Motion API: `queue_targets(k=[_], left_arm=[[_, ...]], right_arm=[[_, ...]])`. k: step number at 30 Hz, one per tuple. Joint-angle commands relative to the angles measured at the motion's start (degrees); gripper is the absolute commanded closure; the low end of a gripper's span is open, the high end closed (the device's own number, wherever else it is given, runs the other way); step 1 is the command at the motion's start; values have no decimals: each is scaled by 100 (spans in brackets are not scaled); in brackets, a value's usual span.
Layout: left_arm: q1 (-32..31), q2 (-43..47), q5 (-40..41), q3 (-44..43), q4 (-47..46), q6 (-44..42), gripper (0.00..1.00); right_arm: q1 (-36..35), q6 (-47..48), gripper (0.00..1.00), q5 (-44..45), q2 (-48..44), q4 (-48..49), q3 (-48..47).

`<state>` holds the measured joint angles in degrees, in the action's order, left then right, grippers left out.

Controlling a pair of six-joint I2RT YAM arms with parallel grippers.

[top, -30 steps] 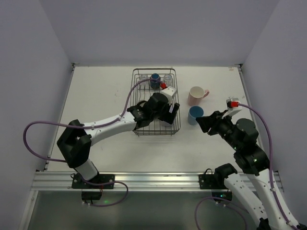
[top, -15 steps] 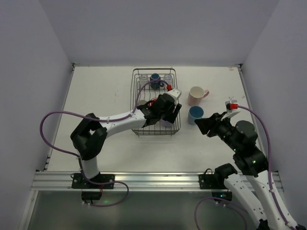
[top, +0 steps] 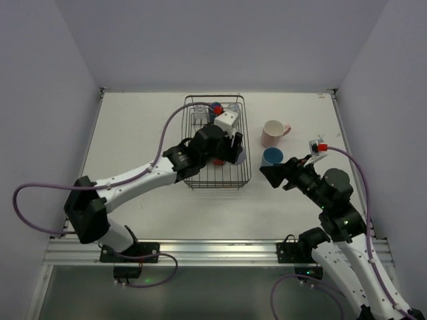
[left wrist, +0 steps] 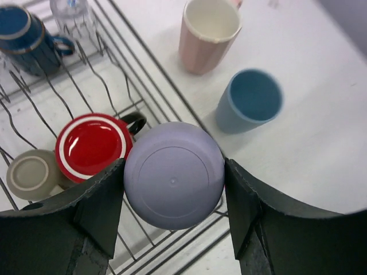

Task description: Unload the cups from the dish rack

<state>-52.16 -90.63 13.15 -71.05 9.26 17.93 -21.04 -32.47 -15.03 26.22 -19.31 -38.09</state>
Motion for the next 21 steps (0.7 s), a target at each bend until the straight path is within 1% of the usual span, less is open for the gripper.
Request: queue_targets(k=[1,2,3,4,6,8,9,11,12,16,21], left_arm=[[-13,1037,-180,309,-793,437,71],[-5,1387,-251,424,-1081,535,71],[-13,1555,-373,547,-1180,623,71],[-5,1722,-453,783,-1268,841,72],[-5,2136,-672,986,-1496,1080,72],[-5,2469,-830,1294,-1724,1466,73],[-5,2558,-944,1382,-1769,1589,73],[-5,2777,-1085,1628,-1988,1932,74],[-5,2831,-1164,1690,-2050,2012,74],[-5,2955,-1375,1787,-2165,2267,75],[-5,2999,-1850,1919,-2630,2583,75]], right_arm=[[-14,-838,30,-614,-46,1243,519],[-14,-979,27,-720,-47,1480,626],[-6,-1181,27,-808,-3,1883,731],[-6,-1270,27,-887,41,2079,837],[-14,-1419,26,-1203,198,2447,882],[-23,-1508,27,-1519,270,2756,934],[-32,-1586,28,-1599,296,3044,943],[-58,-1701,30,-1766,349,3292,943],[-67,-1727,30,-1802,358,3511,943],[-94,-1877,32,-1942,454,3864,926],[-146,-1991,32,-1969,683,4005,926]])
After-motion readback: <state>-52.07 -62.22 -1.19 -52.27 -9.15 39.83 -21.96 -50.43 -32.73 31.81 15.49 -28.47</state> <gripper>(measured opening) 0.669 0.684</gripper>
